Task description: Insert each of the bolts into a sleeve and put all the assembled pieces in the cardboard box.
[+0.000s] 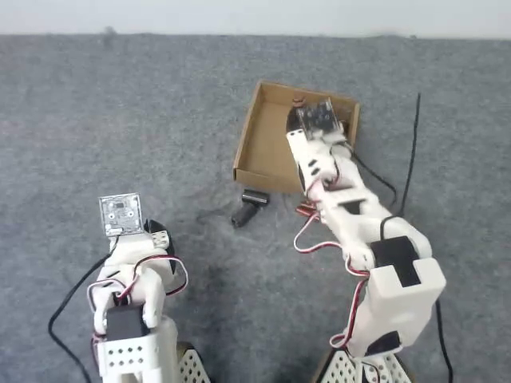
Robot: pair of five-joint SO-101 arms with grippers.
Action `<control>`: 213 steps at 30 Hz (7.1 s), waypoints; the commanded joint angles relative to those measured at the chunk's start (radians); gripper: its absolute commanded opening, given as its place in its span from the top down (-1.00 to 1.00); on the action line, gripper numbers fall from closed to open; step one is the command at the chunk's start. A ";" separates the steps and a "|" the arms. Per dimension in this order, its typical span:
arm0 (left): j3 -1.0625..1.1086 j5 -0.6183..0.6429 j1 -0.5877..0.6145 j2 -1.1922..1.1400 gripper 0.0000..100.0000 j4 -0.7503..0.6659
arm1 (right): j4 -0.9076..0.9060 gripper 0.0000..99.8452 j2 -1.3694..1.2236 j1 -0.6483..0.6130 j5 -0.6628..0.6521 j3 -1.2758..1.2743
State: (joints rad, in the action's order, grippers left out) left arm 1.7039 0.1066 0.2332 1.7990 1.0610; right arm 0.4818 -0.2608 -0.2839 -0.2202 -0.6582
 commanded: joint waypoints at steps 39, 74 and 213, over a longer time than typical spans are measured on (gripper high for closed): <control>-0.019 -0.011 0.006 0.012 0.96 0.003 | -0.944 0.88 0.016 0.073 -0.008 0.509; -0.019 -0.011 0.009 0.012 0.96 0.006 | -1.584 0.99 0.374 -0.398 0.890 0.354; -0.019 -0.011 0.006 0.012 0.96 0.011 | -1.452 0.76 0.690 0.845 -0.261 -0.169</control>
State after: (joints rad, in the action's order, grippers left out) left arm 1.7039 0.1020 0.2378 1.8006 1.0641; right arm -0.9191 0.3099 0.5462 -0.4687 -0.8500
